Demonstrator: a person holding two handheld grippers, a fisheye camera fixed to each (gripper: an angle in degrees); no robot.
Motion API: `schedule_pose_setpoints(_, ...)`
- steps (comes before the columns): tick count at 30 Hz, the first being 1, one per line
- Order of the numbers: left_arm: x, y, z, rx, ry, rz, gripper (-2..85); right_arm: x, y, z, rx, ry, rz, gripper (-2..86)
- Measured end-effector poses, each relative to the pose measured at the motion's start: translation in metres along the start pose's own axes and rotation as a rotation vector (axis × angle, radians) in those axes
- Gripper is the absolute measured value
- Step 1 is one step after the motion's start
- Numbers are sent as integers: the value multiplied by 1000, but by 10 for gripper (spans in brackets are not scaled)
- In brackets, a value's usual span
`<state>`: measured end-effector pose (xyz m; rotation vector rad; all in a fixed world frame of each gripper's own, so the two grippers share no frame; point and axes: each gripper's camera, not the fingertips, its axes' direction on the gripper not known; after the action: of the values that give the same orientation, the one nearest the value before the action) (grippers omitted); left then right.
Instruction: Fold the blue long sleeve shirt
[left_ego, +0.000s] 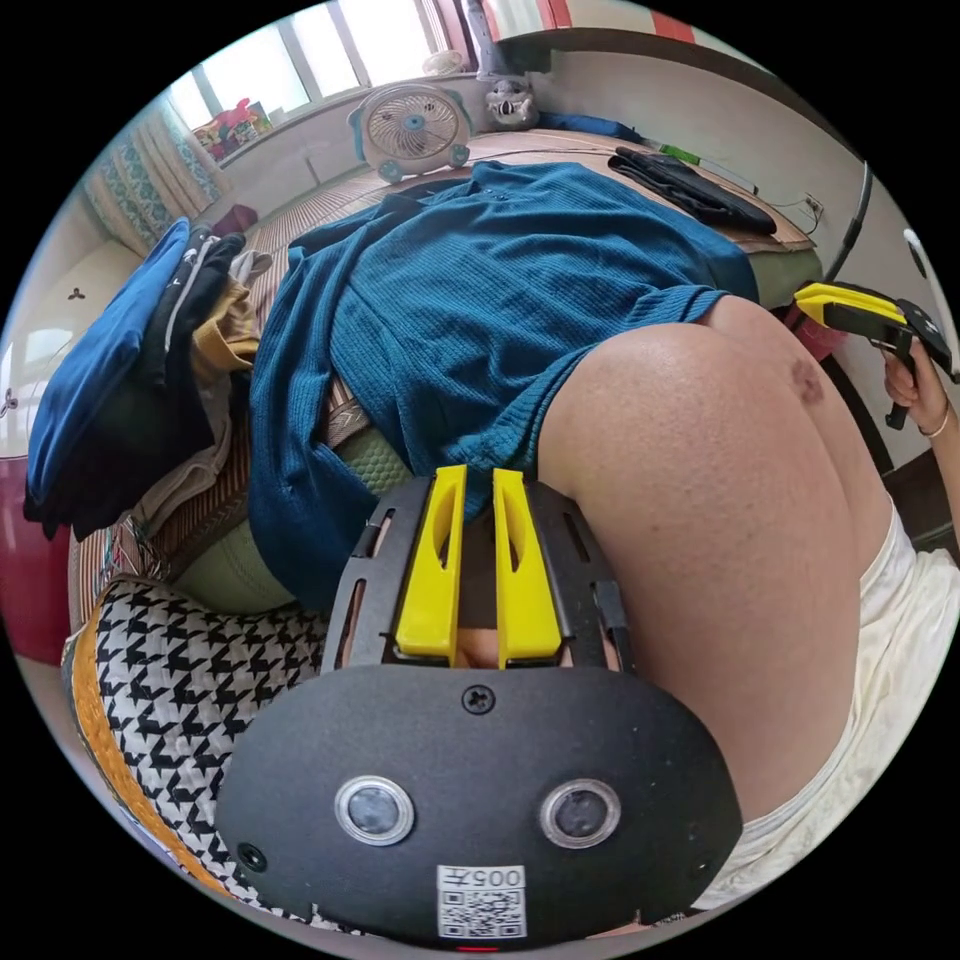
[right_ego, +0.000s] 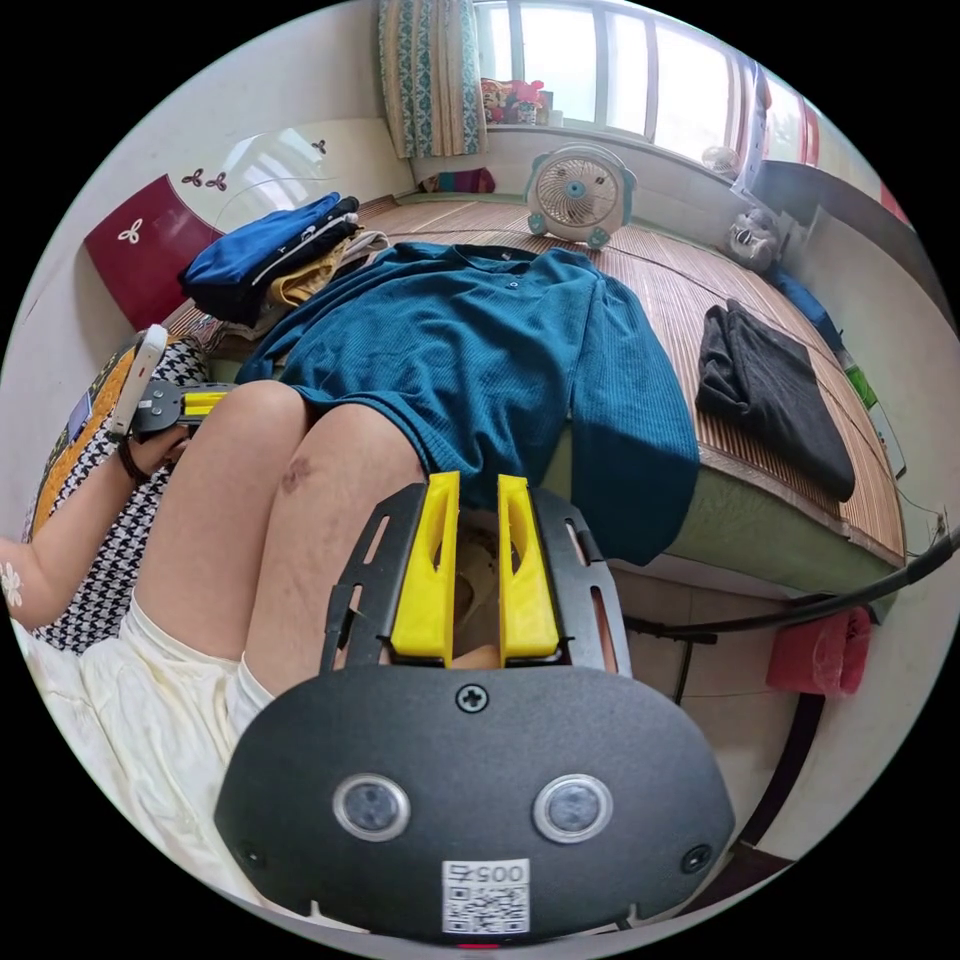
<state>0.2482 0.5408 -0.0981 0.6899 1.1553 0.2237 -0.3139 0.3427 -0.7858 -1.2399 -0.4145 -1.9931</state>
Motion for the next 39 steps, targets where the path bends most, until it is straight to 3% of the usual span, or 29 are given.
schedule_pose_setpoints(8,-8,23,-6,-29,-33,-64,17,0,2,4,-3,-6,6,44)
schedule_pose_setpoints(24,-58,92,-192,531,99,-317,-2,-17,21,31,-8,-47,-26,48)
schedule_pose_setpoints(39,-77,101,-263,622,-20,-364,-3,-8,42,84,-13,10,92,88)
